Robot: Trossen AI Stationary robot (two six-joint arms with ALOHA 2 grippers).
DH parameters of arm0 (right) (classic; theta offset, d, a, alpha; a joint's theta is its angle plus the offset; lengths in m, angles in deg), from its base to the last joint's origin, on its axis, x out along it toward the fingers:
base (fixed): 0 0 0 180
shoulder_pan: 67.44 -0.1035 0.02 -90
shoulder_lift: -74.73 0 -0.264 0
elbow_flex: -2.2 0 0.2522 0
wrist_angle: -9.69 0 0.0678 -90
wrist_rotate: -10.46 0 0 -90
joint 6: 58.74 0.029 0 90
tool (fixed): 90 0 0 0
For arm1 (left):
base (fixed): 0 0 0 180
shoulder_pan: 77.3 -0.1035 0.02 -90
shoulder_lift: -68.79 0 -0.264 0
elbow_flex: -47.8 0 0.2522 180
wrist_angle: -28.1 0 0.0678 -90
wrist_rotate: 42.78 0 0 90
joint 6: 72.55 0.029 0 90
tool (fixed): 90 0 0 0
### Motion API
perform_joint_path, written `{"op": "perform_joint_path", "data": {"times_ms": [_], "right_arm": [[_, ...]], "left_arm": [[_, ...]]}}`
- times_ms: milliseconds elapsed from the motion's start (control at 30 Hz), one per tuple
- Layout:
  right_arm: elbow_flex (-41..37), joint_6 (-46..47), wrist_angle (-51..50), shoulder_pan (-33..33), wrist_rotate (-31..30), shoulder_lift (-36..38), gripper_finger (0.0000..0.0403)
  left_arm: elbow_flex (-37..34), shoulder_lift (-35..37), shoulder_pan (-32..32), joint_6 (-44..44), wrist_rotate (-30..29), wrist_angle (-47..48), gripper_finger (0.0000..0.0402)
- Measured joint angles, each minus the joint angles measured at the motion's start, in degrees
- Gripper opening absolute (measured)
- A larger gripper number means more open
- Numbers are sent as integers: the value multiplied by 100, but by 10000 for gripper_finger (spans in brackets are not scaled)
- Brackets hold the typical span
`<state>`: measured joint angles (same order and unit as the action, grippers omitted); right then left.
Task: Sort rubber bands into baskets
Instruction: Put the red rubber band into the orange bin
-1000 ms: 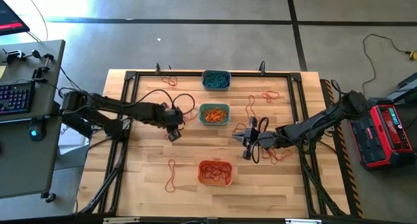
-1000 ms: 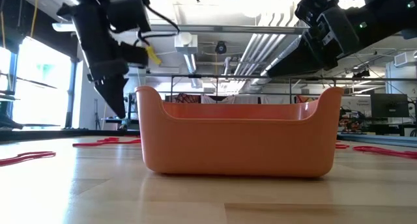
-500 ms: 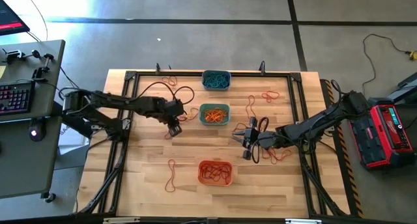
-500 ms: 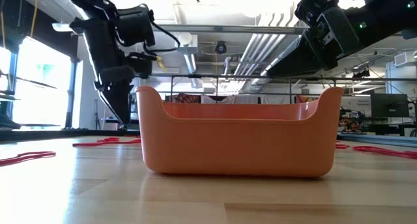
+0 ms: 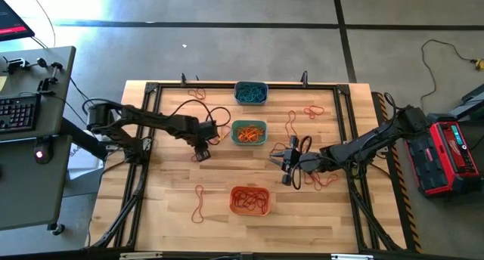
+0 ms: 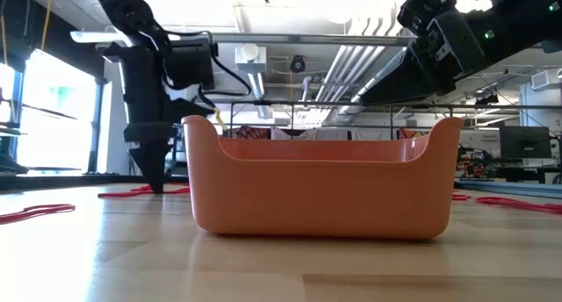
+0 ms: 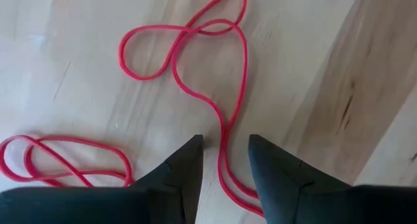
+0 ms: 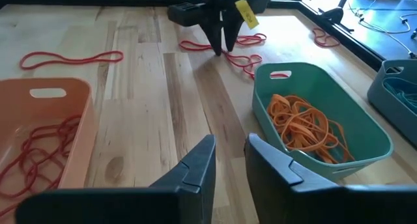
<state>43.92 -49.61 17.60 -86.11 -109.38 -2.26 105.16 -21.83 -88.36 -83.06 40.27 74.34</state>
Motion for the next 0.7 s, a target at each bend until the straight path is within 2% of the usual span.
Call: {"op": "perform_joint_path", "data": {"times_ms": [133,300,500,700], "right_arm": [[0,0,-4,0,1,0,74],[0,2,-7,0,3,0,74],[0,-7,-7,0,36,0,74],[0,11,-41,0,40,0,74]], "left_arm": [[9,-108,-30,131,-8,-22,86],[4,-98,10,427,-66,-66,13],[123,18,83,547,-343,247,2],[659,198,394,620,-516,813,0]]}}
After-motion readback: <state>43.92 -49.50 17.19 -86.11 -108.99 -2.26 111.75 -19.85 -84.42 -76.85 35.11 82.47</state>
